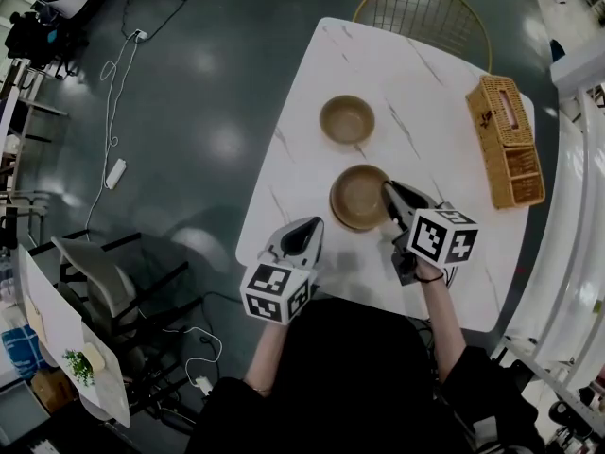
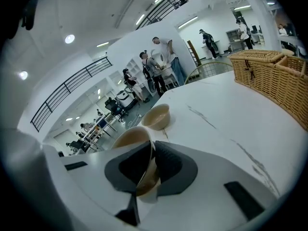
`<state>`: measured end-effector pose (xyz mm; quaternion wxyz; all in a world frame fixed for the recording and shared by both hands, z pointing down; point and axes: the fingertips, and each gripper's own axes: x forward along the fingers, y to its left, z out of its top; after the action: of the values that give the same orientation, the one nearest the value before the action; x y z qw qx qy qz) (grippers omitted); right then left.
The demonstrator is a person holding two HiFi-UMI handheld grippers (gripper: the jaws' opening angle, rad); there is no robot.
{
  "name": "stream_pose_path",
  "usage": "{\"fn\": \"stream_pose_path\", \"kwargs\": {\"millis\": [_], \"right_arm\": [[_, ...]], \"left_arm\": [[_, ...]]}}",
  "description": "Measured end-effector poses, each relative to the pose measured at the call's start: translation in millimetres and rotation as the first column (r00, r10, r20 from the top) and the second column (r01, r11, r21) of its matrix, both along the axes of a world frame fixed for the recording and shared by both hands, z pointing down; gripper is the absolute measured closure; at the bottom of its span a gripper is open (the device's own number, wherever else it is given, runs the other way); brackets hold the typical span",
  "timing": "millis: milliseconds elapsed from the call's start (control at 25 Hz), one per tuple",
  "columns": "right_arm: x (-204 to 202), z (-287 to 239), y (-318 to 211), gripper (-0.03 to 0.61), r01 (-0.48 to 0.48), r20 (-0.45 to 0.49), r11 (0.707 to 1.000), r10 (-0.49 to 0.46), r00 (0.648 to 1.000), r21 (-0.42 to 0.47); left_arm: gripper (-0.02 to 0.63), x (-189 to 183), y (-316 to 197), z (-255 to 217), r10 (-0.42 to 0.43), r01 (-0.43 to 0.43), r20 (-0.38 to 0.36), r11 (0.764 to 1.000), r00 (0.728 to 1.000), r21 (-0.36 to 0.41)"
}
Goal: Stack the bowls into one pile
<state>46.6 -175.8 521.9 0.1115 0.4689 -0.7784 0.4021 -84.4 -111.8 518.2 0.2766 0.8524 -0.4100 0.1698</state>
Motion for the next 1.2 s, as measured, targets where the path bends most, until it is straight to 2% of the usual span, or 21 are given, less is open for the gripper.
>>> {"fn": "stream_pose_path", "kwargs": {"millis": [200, 360, 720, 800, 1200], "right_arm": [[-5, 8, -1, 0.545, 0.018, -0.024, 1.000, -0.019, 1.000, -0.013], [-7, 12, 0, 0.545, 0.047, -0.082, 0.999, -0.048, 0.996, -0.013], [-9, 11, -3, 0.542, 0.082, -0.205, 0.995, -0.070, 0.976, 0.051], [-9, 11, -3, 0.487, 0.076, -0.203, 0.996, -0.064, 0.977, 0.050], [-10, 36, 0, 0.472, 0.028, -0.131, 0.999, -0.034, 0.991, -0.043]], "left_arm": [[0.599, -3, -2, 1, -0.010, 0.010, -0.005, 1.000, 1.000, -0.004], [0.600, -5, -3, 2, -0.018, 0.018, -0.004, 1.000, 1.000, -0.011], [0.599, -9, -6, 8, -0.030, 0.030, -0.004, 0.999, 1.000, -0.025], [0.600, -10, -6, 7, -0.031, 0.031, -0.005, 0.999, 0.999, -0.027], [0.599, -11, -6, 12, -0.035, 0.035, -0.007, 0.999, 0.999, -0.042]]}}
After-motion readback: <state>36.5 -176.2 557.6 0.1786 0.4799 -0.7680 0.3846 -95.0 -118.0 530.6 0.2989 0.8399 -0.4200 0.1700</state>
